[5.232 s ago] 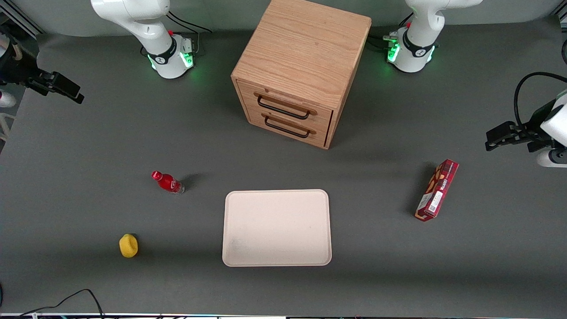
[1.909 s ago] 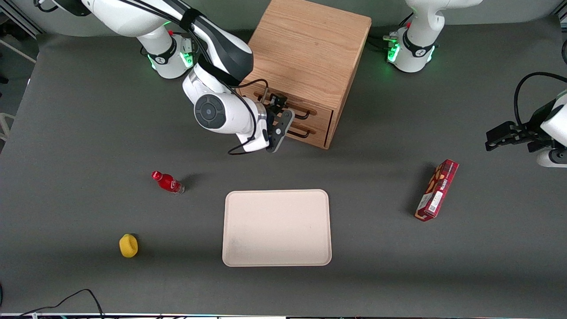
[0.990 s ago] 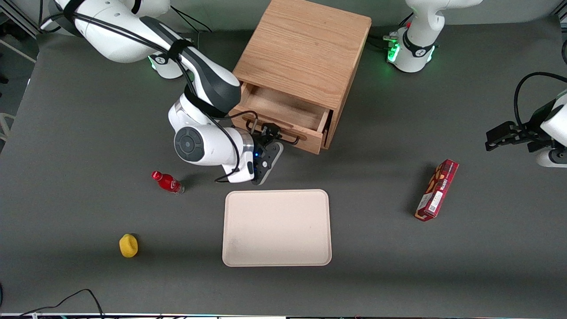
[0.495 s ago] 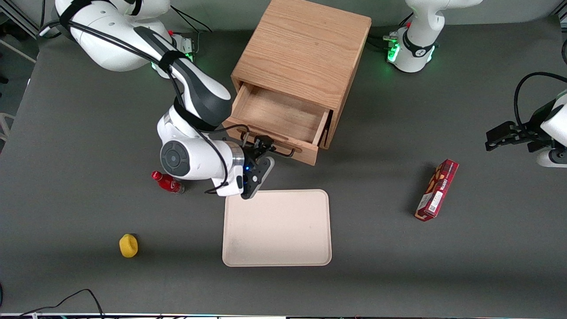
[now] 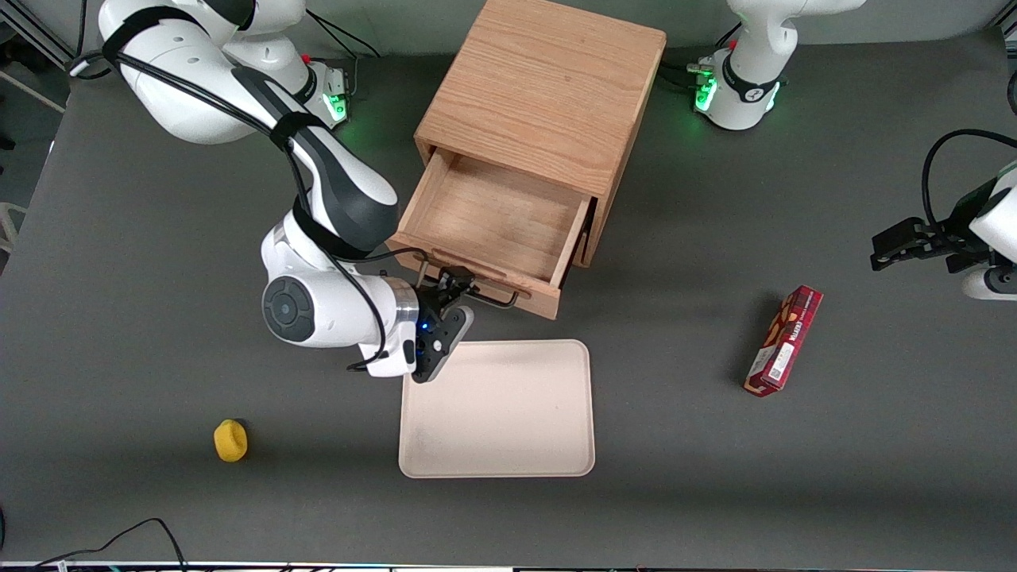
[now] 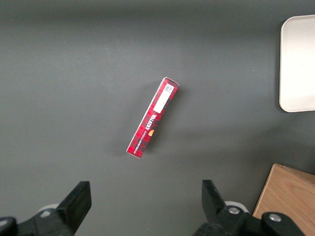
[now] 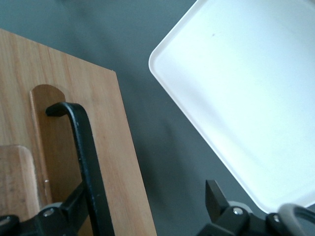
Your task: Open upper drawer
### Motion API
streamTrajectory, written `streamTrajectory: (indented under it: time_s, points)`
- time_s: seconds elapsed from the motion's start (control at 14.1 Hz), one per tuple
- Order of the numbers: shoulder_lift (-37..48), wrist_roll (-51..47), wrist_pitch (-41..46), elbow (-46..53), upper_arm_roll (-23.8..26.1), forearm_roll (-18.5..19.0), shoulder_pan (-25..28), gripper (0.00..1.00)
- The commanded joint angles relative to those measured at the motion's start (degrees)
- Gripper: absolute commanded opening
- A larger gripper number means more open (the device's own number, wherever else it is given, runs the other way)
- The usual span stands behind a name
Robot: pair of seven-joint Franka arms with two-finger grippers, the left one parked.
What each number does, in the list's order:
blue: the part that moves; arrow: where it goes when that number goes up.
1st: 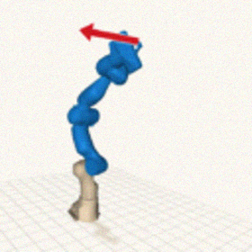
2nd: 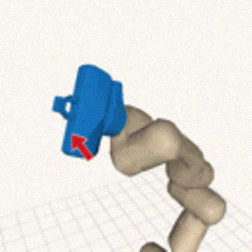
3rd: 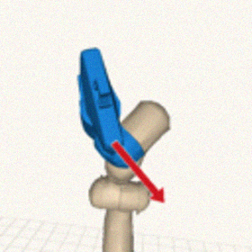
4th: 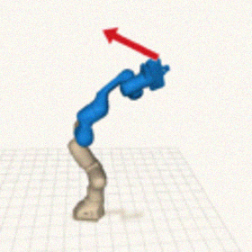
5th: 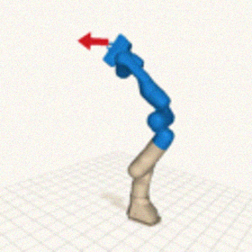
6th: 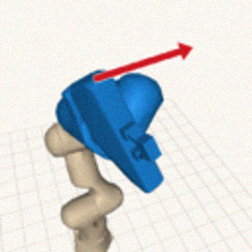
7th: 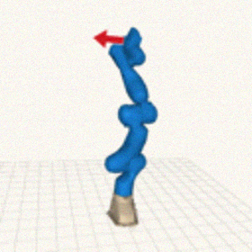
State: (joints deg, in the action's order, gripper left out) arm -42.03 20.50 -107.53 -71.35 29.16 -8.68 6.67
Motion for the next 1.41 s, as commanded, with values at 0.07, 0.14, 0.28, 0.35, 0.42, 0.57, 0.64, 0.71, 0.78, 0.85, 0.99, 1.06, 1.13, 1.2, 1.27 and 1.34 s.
streamTrajectory:
  time_s: [0.07, 0.14, 0.28, 0.35, 0.42, 0.57, 0.64, 0.71, 0.78, 0.85, 0.99, 1.06, 1.13, 1.2, 1.27, 1.34]
  points:
    - [-2.44, 1.30, 2.58, 5.77, -2.09, 1.47, 0.54, 1.00]
    - [-3.40, 2.60, 3.37, 7.70, -2.35, 1.47, 0.45, 1.00]
    - [-4.55, 4.28, 3.91, 9.91, -3.84, 1.47, 0.54, 1.00]
    - [-4.90, 4.64, 3.91, 10.35, -4.28, 1.47, 0.54, 1.00]
    - [-4.90, 5.07, 4.25, 11.23, -4.72, 1.47, 0.54, 1.00]
    - [-4.90, 5.43, 7.58, 14.12, -5.17, 1.47, 0.54, 1.00]
    - [-4.56, 5.34, 10.12, 15.70, -5.17, 1.47, 0.54, 1.00]
    - [-3.25, 5.17, 11.89, 16.07, -5.17, 1.47, 0.45, 1.00]
    - [-0.71, 4.73, 13.12, 15.98, -5.25, 1.74, 0.37, 1.00]
    - [3.32, 4.12, 13.57, 15.63, -5.95, 1.91, 0.45, 1.00]
    - [9.22, -3.92, 16.10, 13.36, -7.54, 3.05, 0.63, 1.00]
    - [11.33, -10.33, 18.38, 12.74, -7.63, 3.14, 0.63, 1.00]
    - [13.70, -17.00, 20.76, 12.38, -7.98, 3.23, 0.63, 1.00]
    - [16.08, -22.12, 22.87, 11.77, -8.68, 3.23, 0.72, 1.00]
    - [19.32, -25.47, 24.46, 10.55, -9.64, 3.93, 0.72, 1.00]
    - [22.83, -27.51, 26.13, 9.05, -11.39, 5.15, 0.72, 1.00]
